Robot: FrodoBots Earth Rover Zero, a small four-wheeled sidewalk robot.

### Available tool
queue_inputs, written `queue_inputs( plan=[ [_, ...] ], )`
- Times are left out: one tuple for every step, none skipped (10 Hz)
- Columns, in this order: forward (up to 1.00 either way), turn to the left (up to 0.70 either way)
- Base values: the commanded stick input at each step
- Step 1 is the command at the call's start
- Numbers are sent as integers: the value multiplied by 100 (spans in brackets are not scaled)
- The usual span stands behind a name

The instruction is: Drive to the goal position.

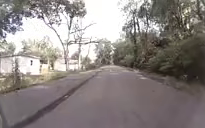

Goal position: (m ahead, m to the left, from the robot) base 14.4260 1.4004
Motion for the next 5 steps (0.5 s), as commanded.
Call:
queue_inputs(
  plan=[
    [70,0],
    [70,0],
    [70,0],
    [70,0],
    [70,0]
  ],
)
